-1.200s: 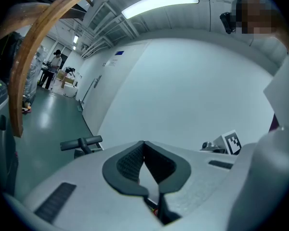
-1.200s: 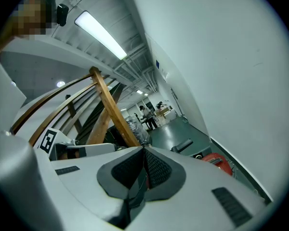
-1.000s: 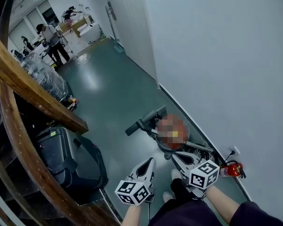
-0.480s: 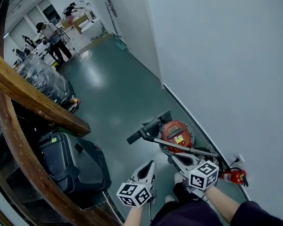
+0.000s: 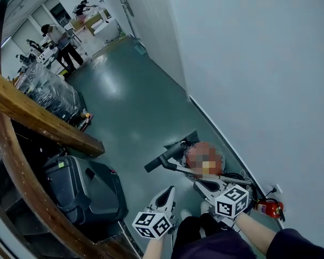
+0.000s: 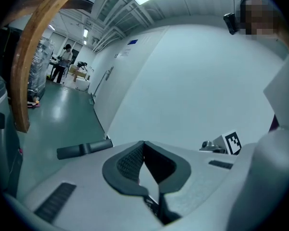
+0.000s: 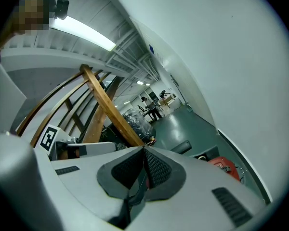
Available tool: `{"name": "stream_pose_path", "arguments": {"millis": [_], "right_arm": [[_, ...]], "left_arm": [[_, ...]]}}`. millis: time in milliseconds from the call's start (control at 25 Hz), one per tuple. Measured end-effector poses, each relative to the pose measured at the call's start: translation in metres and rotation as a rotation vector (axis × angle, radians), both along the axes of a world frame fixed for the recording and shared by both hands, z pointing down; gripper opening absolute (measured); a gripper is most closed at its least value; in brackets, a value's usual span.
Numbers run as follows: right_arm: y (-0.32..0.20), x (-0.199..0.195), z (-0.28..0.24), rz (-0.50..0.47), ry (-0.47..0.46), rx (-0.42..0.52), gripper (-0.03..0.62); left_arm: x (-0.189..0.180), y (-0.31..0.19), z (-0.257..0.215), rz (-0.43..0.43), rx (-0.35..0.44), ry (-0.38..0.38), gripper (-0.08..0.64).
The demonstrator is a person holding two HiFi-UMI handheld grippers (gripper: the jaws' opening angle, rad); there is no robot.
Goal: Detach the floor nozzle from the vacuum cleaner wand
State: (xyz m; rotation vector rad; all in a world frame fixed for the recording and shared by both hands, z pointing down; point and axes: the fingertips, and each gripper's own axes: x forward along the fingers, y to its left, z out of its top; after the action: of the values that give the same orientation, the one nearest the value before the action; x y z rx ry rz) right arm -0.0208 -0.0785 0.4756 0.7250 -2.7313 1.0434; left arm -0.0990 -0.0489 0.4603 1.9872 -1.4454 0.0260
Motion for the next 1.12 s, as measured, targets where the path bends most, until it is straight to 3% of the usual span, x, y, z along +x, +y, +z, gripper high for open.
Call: {"name": "stream_pose_path", "arguments": {"millis": [280, 760, 1120], "right_arm": [[-0.017, -0.010, 0.026, -0.023, 0.014, -0.009, 0.018], [-0.027, -0.021, 0.067, -0.085, 0.124, 0.057, 0.018], [-0.039, -0.028, 0.114, -0.069, 0.135, 0.032, 0.018]], "left_arm": [[-0.016, -0.016, 0.024, -0.028, -0.026, 0.001, 0.004], [-0.040, -0.037, 0.064, -0.105, -0.070, 0.019, 0.005], [-0.041, -0.055, 0.115, -0.098, -0.102, 0.056, 0.003]]}}
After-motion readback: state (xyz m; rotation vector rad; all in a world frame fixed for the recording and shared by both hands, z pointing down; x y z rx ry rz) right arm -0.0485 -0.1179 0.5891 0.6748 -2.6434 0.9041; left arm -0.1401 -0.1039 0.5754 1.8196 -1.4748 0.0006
